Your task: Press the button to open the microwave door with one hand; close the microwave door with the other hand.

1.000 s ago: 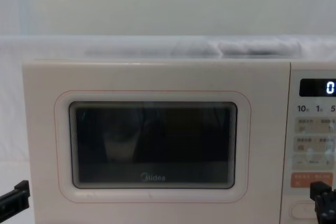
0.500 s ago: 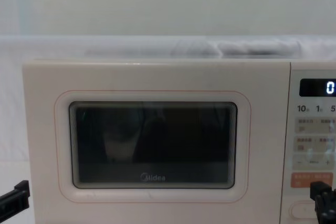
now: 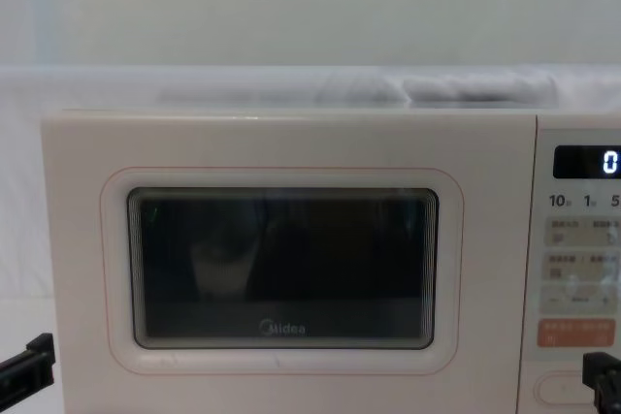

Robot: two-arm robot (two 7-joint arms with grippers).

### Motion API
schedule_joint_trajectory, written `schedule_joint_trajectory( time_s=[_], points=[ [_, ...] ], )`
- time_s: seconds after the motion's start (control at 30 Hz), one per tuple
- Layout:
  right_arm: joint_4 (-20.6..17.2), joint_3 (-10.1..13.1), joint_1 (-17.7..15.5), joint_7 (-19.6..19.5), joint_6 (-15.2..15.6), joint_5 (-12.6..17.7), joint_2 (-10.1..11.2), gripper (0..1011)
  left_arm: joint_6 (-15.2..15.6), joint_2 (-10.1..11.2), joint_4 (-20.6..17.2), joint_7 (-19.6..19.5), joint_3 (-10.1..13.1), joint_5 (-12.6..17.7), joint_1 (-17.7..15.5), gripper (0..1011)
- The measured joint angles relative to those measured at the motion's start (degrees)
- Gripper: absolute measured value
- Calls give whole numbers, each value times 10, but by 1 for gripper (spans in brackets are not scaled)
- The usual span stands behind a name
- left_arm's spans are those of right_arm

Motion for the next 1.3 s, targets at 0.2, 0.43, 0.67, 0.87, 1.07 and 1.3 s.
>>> schedule_joint_trajectory(
  time_s=[0.2,0.43,0.67,0.87,1.07,1.3],
  points=[
    [1,13,7,13,34,9,-10,0,0,0,0,0,0,0,0,1001],
    [20,20,26,22,55,6,-17,0,0,0,0,0,0,0,0,1001],
    [54,25,48,22,57,3,-29,0,0,0,0,0,0,0,0,1001],
    [87,28,69,21,52,1,-40,0,0,0,0,0,0,0,0,1001],
    [111,28,86,19,49,-5,-46,0,0,0,0,0,0,0,0,1001],
    [141,30,106,19,45,-11,-52,0,0,0,0,0,0,0,0,1001]
  ],
)
